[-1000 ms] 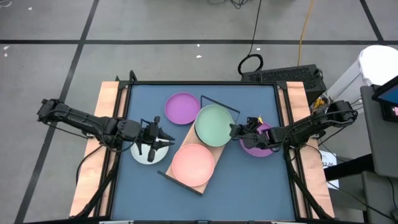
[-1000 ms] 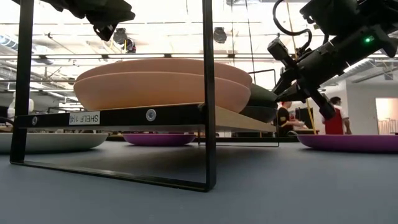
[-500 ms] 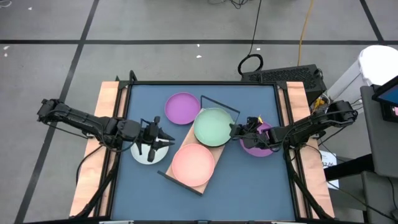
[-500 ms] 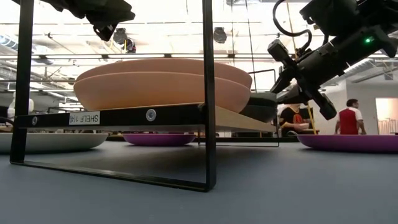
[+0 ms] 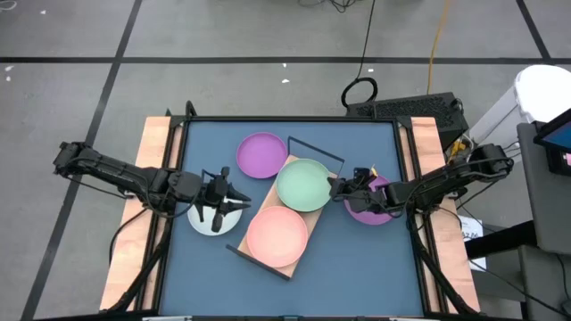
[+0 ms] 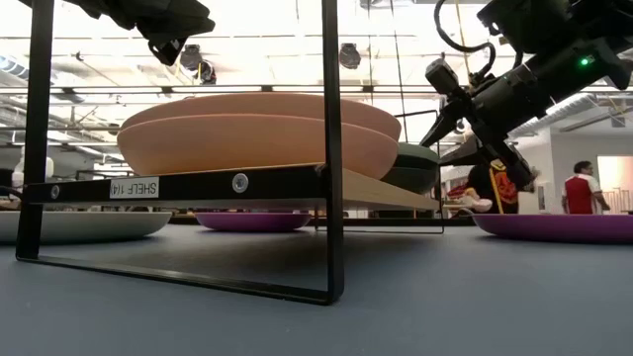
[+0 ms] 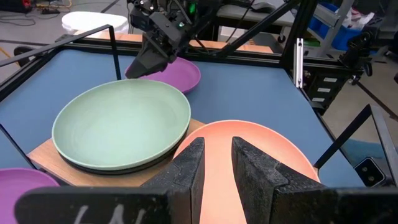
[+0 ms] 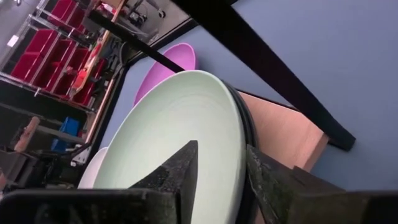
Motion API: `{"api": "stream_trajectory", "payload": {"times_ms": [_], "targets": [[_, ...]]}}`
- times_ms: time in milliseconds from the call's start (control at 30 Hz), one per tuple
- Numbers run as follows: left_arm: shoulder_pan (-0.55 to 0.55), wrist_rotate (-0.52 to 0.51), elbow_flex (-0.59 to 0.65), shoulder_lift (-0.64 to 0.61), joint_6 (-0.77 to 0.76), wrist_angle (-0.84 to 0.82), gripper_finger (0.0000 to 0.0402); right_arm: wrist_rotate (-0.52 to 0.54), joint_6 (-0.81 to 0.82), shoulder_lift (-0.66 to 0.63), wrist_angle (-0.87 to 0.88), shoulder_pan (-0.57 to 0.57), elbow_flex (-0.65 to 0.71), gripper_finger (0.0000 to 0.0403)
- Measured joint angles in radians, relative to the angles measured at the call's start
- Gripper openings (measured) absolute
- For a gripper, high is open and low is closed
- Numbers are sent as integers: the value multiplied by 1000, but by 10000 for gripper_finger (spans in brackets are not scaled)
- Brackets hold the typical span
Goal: Place and stack plates onto a shelf
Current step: Stack the green plate on top of the black plate on the shelf, then stack the bottom purple plate on top of the pink plate on the shelf
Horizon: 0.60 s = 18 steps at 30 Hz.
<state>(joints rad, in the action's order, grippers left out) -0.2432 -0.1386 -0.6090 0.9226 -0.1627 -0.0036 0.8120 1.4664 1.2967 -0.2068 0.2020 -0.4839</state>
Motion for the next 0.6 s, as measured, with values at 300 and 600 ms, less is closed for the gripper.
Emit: {"api": "stream_trajectory", "payload": {"times_ms": [300, 600], "targets": [[0, 0, 0, 0, -1, -4, 86, 31, -168, -48, -25, 62, 0, 126], [0, 0, 0, 0, -24, -26, 86, 52, -421, -98, -35, 179, 0, 126]]}}
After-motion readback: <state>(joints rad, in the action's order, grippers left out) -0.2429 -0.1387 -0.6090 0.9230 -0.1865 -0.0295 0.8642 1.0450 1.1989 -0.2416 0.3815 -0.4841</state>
